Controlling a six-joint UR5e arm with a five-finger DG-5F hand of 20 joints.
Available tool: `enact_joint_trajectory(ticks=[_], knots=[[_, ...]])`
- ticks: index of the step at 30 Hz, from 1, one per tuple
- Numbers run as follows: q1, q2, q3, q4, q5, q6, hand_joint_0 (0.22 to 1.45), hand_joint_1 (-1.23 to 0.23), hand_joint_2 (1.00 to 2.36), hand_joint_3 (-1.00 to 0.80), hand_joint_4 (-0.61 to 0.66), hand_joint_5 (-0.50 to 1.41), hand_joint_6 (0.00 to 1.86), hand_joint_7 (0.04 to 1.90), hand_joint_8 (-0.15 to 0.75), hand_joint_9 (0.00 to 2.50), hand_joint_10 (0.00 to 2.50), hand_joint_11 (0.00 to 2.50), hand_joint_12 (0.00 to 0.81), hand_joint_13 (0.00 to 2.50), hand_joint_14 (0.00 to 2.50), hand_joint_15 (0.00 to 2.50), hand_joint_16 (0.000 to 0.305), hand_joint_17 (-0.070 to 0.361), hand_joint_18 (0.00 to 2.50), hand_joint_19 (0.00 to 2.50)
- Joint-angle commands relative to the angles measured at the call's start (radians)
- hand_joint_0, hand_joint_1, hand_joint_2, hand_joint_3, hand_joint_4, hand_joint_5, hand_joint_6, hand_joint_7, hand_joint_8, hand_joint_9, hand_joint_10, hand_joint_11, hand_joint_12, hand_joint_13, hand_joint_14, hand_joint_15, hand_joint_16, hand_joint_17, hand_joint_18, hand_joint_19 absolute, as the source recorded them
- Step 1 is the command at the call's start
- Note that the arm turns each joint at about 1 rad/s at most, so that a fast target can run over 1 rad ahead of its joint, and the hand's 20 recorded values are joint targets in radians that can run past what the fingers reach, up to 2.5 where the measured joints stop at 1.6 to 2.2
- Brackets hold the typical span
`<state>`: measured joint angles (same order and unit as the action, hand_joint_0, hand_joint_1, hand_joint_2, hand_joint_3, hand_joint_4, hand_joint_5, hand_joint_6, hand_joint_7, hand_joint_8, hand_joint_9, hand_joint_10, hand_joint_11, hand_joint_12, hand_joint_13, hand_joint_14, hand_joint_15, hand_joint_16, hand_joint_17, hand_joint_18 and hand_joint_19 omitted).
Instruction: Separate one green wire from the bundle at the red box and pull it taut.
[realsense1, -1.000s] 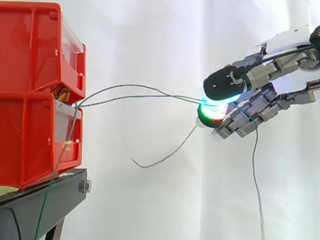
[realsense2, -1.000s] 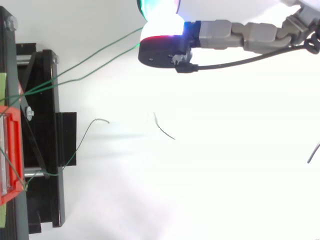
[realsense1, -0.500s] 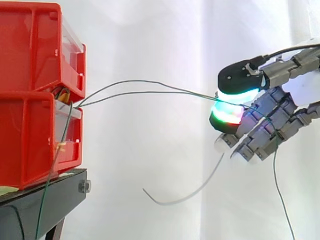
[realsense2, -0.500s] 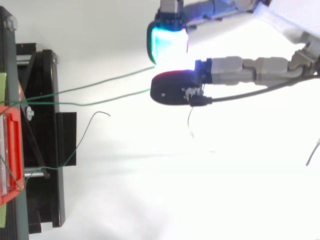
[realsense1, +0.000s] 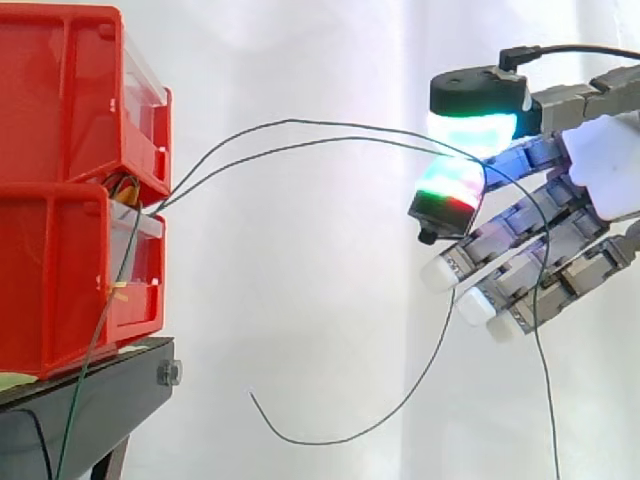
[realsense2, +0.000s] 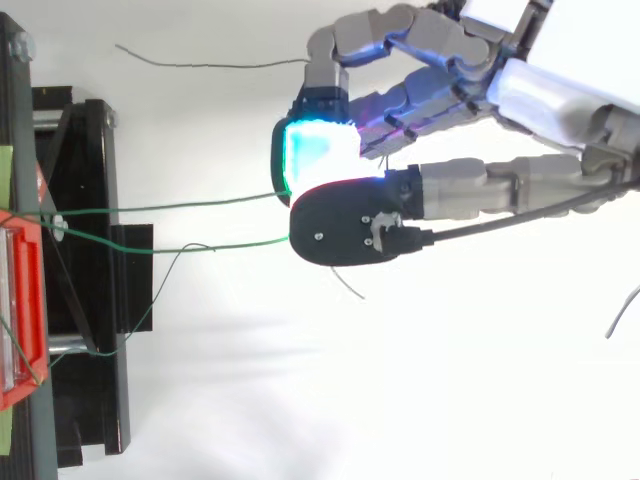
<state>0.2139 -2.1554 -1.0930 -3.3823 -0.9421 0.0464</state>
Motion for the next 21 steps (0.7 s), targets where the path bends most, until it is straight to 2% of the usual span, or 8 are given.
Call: enact_joint_trajectory(ticks=[1, 5, 8, 9, 10, 15, 21], knots=[[-0.001, -0.011, -0.001, 0.001, -0.004, 0.21, 0.6, -0.79, 1.03, -0.05, -0.03, -0.14, 0.81, 1.42, 0.301, 0.77, 0.01, 0.23, 0.404, 0.69, 0.01, 0.31, 0.06, 0.134, 0.57, 0.23], [-0.005, -0.038, -0.001, 0.014, -0.018, 0.217, 0.6, -0.79, 1.03, -0.06, -0.03, -0.14, 0.81, 1.41, 0.3, 0.77, 0.01, 0.24, 0.404, 0.68, 0.01, 0.31, 0.06, 0.134, 0.58, 0.23], [-0.01, -0.057, -0.001, 0.043, -0.073, 0.237, 0.6, -0.79, 1.03, -0.06, -0.03, -0.14, 0.81, 1.4, 0.302, 0.77, 0.01, 0.24, 0.404, 0.68, 0.01, 0.31, 0.06, 0.134, 0.58, 0.23], [-0.01, -0.057, -0.001, 0.043, -0.073, 0.237, 0.6, -0.79, 1.03, -0.06, -0.02, -0.14, 0.81, 1.41, 0.3, 0.77, 0.01, 0.24, 0.404, 0.68, 0.01, 0.31, 0.06, 0.134, 0.58, 0.23], [-0.01, -0.057, -0.001, 0.049, -0.092, 0.25, 0.6, -0.79, 1.03, -0.06, -0.03, -0.14, 0.81, 1.41, 0.303, 0.77, 0.01, 0.24, 0.404, 0.68, 0.01, 0.31, 0.06, 0.134, 0.58, 0.23], [-0.01, -0.057, 0.001, 0.049, -0.101, 0.262, 0.6, -0.79, 1.03, -0.06, -0.02, -0.14, 0.82, 1.4, 0.304, 0.79, 0.01, 0.28, 0.401, 0.7, 0.01, 0.32, 0.06, 0.134, 0.59, 0.23], [-0.008, -0.069, 0.001, 0.081, -0.101, 0.257, 0.61, -0.78, 1.03, -0.09, -0.03, -0.15, 0.82, 1.38, 0.313, 0.88, 0.01, 0.56, 0.393, 0.82, 0.02, 0.45, 0.06, 0.134, 0.6, 0.26]])
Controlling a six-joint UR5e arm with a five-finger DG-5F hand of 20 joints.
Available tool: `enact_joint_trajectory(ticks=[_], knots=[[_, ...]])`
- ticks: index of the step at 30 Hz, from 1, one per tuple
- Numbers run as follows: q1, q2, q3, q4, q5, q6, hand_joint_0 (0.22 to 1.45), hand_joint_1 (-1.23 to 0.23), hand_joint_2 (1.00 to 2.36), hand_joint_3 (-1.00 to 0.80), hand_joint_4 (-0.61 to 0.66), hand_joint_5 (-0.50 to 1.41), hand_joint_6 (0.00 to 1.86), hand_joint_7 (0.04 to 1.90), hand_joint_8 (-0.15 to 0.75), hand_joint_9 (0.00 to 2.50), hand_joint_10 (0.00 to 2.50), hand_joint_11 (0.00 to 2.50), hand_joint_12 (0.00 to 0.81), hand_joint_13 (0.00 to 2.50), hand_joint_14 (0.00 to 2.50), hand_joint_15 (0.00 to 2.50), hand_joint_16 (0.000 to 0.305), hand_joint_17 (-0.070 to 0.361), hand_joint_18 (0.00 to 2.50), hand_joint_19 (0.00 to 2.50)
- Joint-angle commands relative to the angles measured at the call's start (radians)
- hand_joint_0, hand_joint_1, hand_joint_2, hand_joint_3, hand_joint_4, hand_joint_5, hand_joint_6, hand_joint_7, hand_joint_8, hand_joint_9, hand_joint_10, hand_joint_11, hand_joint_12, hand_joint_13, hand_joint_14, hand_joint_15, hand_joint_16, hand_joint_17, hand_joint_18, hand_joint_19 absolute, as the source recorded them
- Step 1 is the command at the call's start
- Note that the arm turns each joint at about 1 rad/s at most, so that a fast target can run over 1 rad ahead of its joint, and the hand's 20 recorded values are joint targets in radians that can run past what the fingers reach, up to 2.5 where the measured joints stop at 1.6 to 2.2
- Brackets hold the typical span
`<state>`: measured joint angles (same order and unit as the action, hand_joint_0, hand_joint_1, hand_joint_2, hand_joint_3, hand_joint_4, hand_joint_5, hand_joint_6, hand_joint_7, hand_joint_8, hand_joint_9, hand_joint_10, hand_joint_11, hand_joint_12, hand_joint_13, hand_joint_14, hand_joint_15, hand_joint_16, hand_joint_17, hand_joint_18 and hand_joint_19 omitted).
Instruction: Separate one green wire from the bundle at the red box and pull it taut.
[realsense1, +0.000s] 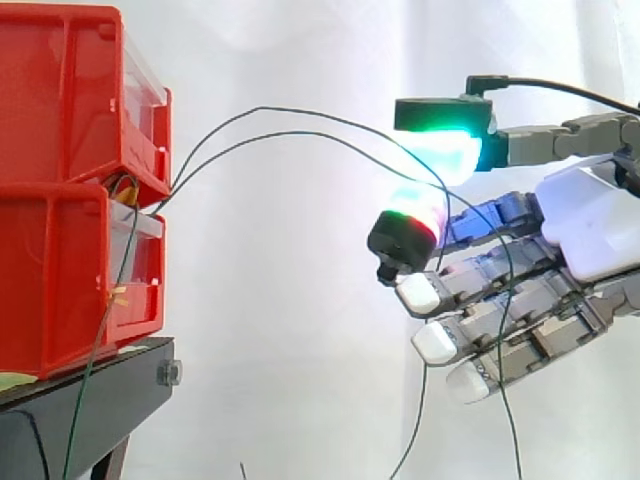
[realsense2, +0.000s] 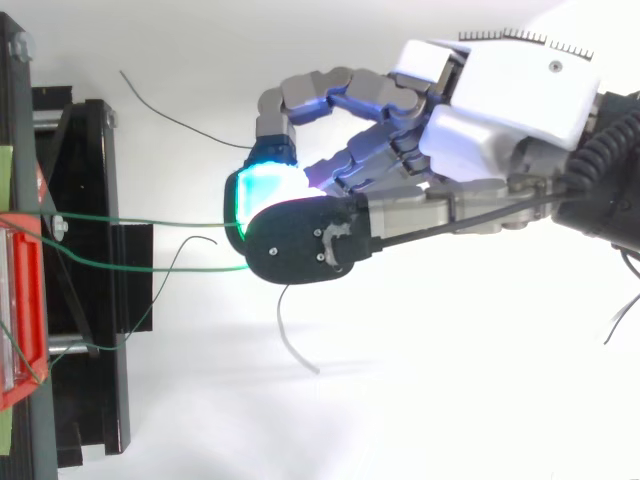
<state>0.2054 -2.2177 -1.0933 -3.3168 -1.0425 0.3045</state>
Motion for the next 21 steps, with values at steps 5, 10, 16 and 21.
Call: enact_joint_trajectory(ticks=[5, 10, 16, 21], knots=[[0.0, -0.022, 0.0, 0.063, -0.002, -0.005, 0.62, -0.78, 1.03, -0.12, -0.04, -0.16, 0.82, 1.36, 0.312, 0.91, 0.02, 0.9, 0.391, 1.03, 0.02, 0.75, 0.059, 0.133, 0.63, 0.31], [-0.003, -0.022, 0.0, 0.057, -0.005, -0.024, 0.62, -0.78, 1.03, -0.13, -0.04, -0.16, 0.82, 1.35, 0.308, 0.94, 0.02, 1.08, 0.373, 1.14, 0.03, 0.94, 0.059, 0.132, 0.67, 0.33], [-0.003, -0.022, 0.0, 0.042, -0.022, -0.024, 0.62, -0.78, 1.03, -0.14, -0.04, -0.16, 0.82, 1.34, 0.3, 1.04, 0.02, 1.34, 0.381, 1.15, 0.03, 1.0, 0.059, 0.132, 0.68, 0.35], [-0.004, -0.022, 0.0, 0.042, -0.022, -0.025, 0.62, -0.78, 1.03, -0.13, -0.06, -0.16, 0.82, 1.33, 0.299, 0.85, 0.01, 1.65, 0.393, 1.11, 0.03, 1.03, 0.059, 0.132, 0.68, 0.35]])
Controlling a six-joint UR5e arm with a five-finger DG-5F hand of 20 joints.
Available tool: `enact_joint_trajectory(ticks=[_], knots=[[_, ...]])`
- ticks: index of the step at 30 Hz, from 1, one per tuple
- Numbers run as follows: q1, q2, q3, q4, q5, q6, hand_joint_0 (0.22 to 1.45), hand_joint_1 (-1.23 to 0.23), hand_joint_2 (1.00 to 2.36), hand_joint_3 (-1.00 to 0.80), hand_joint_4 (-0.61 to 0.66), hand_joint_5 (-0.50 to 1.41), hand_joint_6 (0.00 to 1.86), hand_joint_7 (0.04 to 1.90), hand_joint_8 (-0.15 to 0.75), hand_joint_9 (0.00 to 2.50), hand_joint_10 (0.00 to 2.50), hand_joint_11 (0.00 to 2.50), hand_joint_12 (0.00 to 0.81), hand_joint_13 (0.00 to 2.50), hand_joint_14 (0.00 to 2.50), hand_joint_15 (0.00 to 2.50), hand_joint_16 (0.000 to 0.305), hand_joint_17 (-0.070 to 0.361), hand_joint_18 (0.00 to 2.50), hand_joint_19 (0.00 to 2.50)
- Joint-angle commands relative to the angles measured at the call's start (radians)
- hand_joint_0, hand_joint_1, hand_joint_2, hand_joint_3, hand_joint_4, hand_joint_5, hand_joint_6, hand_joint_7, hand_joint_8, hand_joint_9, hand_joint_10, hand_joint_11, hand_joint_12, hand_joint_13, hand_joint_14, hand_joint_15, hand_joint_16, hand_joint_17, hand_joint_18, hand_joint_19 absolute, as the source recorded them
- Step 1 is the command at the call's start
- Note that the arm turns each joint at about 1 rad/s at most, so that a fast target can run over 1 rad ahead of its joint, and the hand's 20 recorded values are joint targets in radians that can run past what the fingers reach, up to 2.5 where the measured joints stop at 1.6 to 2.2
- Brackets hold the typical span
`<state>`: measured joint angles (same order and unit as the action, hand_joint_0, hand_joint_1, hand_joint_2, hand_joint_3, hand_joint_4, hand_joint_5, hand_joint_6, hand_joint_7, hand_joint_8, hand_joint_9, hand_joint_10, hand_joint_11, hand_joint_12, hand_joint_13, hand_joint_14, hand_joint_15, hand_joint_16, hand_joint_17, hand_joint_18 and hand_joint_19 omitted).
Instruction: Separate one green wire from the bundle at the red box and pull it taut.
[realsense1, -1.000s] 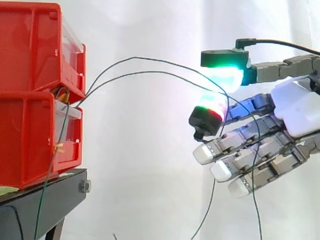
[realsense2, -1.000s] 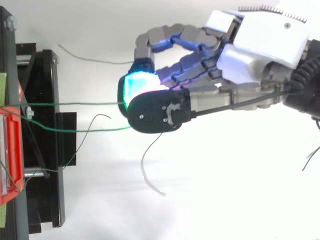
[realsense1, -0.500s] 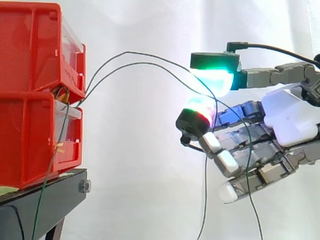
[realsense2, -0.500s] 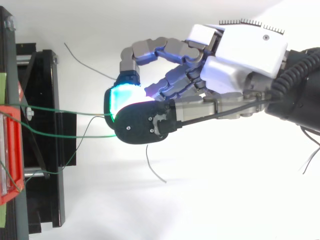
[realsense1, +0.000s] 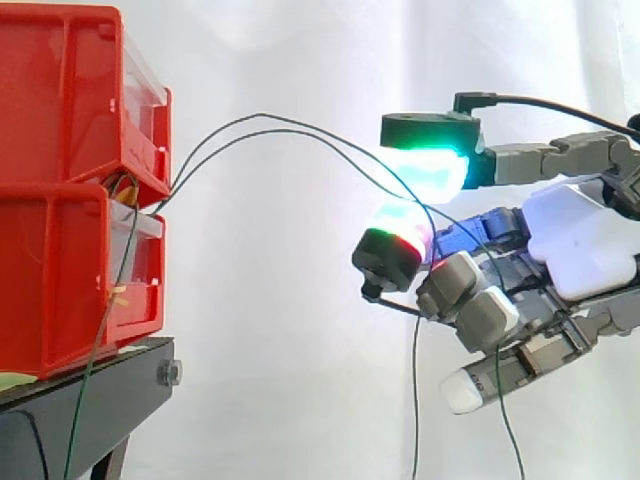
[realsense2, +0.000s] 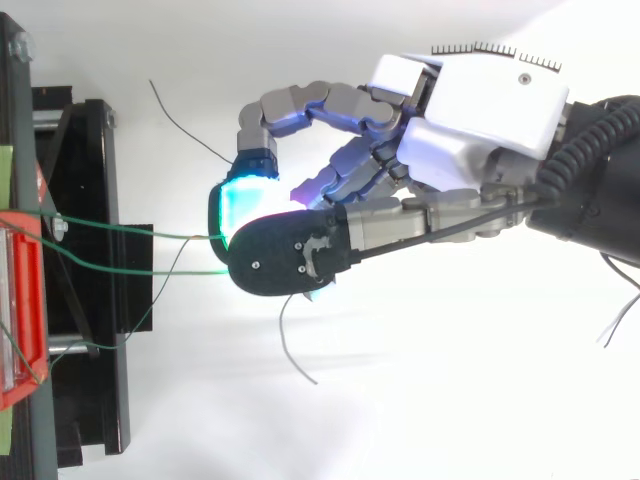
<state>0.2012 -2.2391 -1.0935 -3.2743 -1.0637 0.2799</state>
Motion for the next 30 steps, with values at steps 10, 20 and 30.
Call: enact_joint_trajectory(ticks=[10, 20, 30], knots=[[-0.006, 0.001, 0.0, -0.001, -0.002, -0.001, 0.61, -0.8, 1.02, -0.13, -0.18, -0.15, 0.81, 1.31, 0.359, 0.25, 1.69, 1.77, 0.417, 1.25, 0.01, 1.35, 0.06, 0.135, 0.74, 0.41], [-0.013, 0.001, 0.0, 0.002, -0.002, -0.008, 0.62, -0.82, 1.02, -0.16, -0.21, -0.14, 0.79, 1.32, 0.351, 0.11, 1.98, 1.58, 0.418, 1.31, 0.0, 1.46, 0.062, 0.138, 0.81, 0.44], [-0.016, 0.001, 0.0, -0.001, -0.013, -0.011, 0.6, -0.82, 1.03, -0.03, -0.16, -0.15, 0.83, 1.34, 0.362, 0.35, 1.7, 1.67, 0.424, 1.33, 0.01, 1.44, 0.062, 0.139, 0.86, 0.43]])
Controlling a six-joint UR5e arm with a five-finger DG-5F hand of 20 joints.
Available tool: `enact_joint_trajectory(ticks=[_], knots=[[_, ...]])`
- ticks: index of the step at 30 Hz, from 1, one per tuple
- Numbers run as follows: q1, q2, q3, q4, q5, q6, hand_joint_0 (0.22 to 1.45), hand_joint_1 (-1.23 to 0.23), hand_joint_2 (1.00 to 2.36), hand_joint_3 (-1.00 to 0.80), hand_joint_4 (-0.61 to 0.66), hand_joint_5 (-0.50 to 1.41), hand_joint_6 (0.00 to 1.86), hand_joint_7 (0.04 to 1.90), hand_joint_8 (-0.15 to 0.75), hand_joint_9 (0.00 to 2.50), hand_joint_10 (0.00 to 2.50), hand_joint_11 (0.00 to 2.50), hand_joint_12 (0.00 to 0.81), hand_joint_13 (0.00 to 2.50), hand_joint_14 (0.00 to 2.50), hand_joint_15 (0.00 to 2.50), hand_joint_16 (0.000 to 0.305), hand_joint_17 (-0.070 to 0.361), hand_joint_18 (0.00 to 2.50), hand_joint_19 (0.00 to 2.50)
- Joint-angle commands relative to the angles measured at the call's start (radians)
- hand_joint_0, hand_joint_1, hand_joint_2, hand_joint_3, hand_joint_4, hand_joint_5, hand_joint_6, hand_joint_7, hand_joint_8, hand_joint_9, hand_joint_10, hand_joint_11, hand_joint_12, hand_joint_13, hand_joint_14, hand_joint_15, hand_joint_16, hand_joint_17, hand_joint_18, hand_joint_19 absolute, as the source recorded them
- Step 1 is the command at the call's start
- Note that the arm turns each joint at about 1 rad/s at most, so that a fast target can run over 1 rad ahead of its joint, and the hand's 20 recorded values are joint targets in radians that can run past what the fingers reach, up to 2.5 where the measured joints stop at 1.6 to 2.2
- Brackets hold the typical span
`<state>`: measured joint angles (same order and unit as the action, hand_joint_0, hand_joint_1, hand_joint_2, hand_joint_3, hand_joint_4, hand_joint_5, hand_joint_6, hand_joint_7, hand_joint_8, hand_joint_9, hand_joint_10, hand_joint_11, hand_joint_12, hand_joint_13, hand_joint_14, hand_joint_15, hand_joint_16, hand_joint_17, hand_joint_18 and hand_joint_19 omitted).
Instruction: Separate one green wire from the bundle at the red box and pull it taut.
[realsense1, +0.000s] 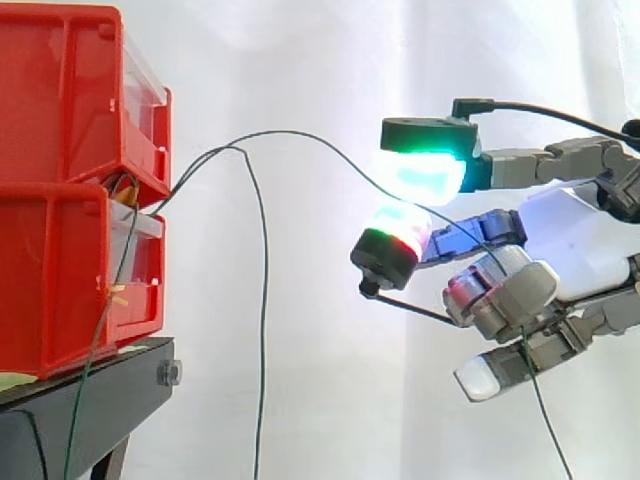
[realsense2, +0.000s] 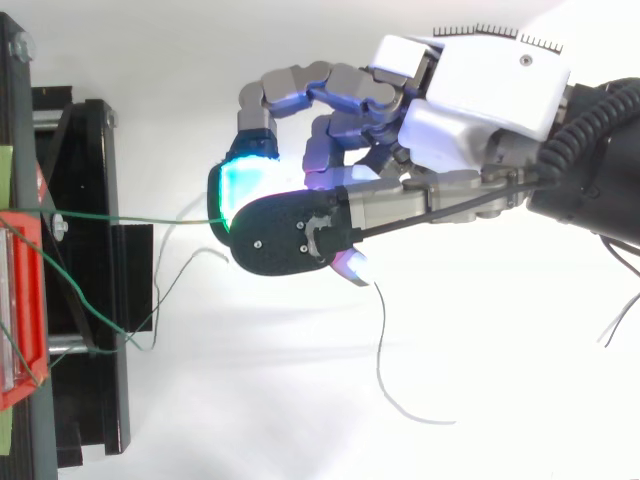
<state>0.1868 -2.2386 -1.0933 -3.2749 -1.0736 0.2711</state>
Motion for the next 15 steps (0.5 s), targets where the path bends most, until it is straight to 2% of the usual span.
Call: enact_joint_trajectory(ticks=[1, 7, 9, 10, 11, 12, 13, 14, 15], knots=[[-0.001, 0.001, 0.0, 0.0, -0.003, -0.004, 0.61, -0.82, 1.03, -0.02, -0.15, -0.15, 0.82, 1.37, 0.361, 0.39, 1.57, 1.75, 0.423, 1.32, 0.01, 1.44, 0.062, 0.138, 0.85, 0.42], [-0.001, 0.001, 0.0, 0.0, -0.002, -0.015, 0.62, -0.82, 1.03, 0.01, -0.15, -0.14, 0.84, 1.39, 0.352, 0.46, 1.46, 1.7, 0.431, 1.29, 0.02, 1.38, 0.061, 0.138, 0.85, 0.41], [-0.001, 0.001, 0.001, 0.0, -0.002, -0.024, 0.62, -0.82, 1.03, 0.03, -0.15, -0.14, 0.84, 1.39, 0.35, 0.51, 1.14, 1.71, 0.441, 1.25, 0.02, 1.29, 0.061, 0.138, 0.85, 0.42], [0.0, 0.001, 0.0, 0.0, -0.002, -0.033, 0.62, -0.82, 1.03, 0.03, -0.16, -0.14, 0.84, 1.38, 0.345, 0.56, 0.8, 1.71, 0.457, 1.2, 0.02, 1.16, 0.061, 0.137, 0.86, 0.41], [0.0, 0.001, 0.001, 0.0, -0.002, -0.035, 0.62, -0.82, 1.03, 0.03, -0.16, -0.14, 0.84, 1.38, 0.341, 0.67, 0.07, 1.73, 0.48, 1.15, 0.02, 1.0, 0.061, 0.137, 0.86, 0.4], [0.002, 0.001, 0.0, 0.0, -0.002, -0.043, 0.62, -0.82, 1.03, 0.03, -0.16, -0.14, 0.84, 1.38, 0.343, 0.67, 0.0, 1.61, 0.487, 1.12, 0.02, 0.93, 0.061, 0.137, 0.86, 0.4], [0.002, 0.001, 0.0, -0.002, -0.002, -0.049, 0.62, -0.82, 1.03, 0.03, -0.17, -0.14, 0.84, 1.37, 0.342, 0.62, 0.01, 1.28, 0.49, 1.04, 0.02, 0.78, 0.061, 0.137, 0.87, 0.38], [0.002, 0.001, 0.0, -0.002, -0.002, -0.049, 0.62, -0.82, 1.03, 0.03, -0.17, -0.14, 0.84, 1.37, 0.343, 0.61, 0.01, 1.13, 0.496, 1.01, 0.02, 0.7, 0.06, 0.136, 0.86, 0.38], [0.002, 0.001, 0.0, -0.002, -0.002, -0.052, 0.62, -0.83, 1.03, 0.03, -0.17, -0.14, 0.84, 1.37, 0.342, 0.61, 0.01, 1.09, 0.499, 1.0, 0.02, 0.67, 0.06, 0.135, 0.86, 0.38]])
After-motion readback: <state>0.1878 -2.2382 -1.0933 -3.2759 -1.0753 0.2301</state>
